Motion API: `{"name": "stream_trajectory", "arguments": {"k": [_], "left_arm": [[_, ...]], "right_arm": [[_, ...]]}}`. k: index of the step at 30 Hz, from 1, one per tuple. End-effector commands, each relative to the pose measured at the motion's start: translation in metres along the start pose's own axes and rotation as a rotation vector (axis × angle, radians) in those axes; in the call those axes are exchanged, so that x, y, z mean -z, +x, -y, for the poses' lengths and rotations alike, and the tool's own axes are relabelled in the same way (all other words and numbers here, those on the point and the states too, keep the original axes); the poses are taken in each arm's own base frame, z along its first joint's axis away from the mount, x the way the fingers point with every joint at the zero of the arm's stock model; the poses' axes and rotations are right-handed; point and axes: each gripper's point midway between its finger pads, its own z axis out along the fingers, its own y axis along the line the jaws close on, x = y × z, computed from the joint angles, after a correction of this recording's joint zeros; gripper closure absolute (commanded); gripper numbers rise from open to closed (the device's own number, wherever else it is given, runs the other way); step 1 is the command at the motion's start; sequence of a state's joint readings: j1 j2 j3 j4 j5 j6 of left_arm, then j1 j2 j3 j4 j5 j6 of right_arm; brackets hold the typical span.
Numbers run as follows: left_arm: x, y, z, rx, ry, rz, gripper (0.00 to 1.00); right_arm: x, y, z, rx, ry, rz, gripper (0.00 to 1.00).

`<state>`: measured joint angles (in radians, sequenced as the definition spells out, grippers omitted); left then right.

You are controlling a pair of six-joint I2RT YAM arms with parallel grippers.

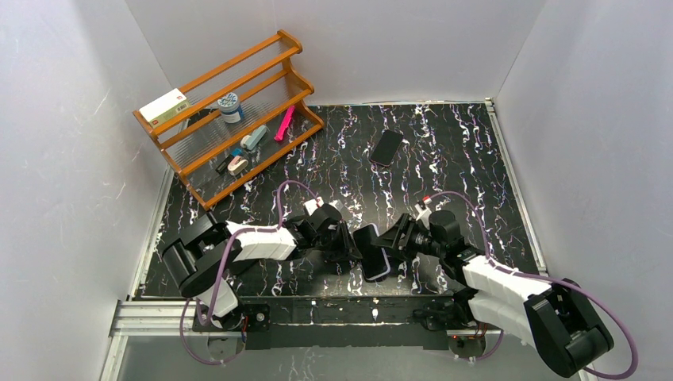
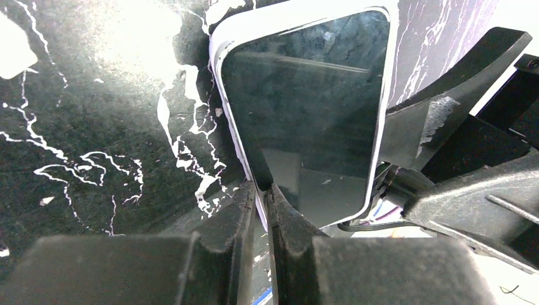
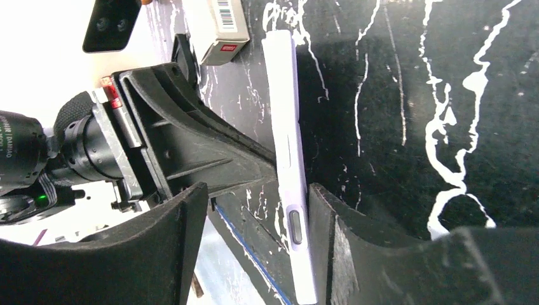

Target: Put the phone into the phone case

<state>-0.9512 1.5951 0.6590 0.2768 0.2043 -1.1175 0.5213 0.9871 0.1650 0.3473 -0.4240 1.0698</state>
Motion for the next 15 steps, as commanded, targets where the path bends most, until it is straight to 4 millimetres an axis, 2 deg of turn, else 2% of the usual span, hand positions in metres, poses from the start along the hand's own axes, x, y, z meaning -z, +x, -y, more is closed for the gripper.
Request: {"name": "stream_trajectory", "arguments": {"k": [1,5,9,12,15], "left_arm": [[-0.002,0.011,0.004,-0.019,0.015,-0.015,0.91],[-0.004,0.013,0.001,-0.015,0.008,-0.02,0.9],[-0.003,0.013,0.003,-0.02,0.012,-0.016,0.89],[-0.001,0.011,0.004,-0.023,0.015,-0.007,0.86],[0.008,0.007,0.008,-0.036,0.013,0.017,0.8]], "right_arm": [[0.006,0.013,-0.046,0.04,-0.207,-0.098,0.37],[0.001,0.016,-0.031,0.042,-0.139,-0.126,0.41],[-0.002,0.019,-0.015,0.043,-0.061,-0.142,0.49],[-0.004,0.017,-0.012,0.044,-0.038,-0.136,0.64],[-0.004,0.011,-0.014,0.07,-0.018,-0.123,0.84]]}}
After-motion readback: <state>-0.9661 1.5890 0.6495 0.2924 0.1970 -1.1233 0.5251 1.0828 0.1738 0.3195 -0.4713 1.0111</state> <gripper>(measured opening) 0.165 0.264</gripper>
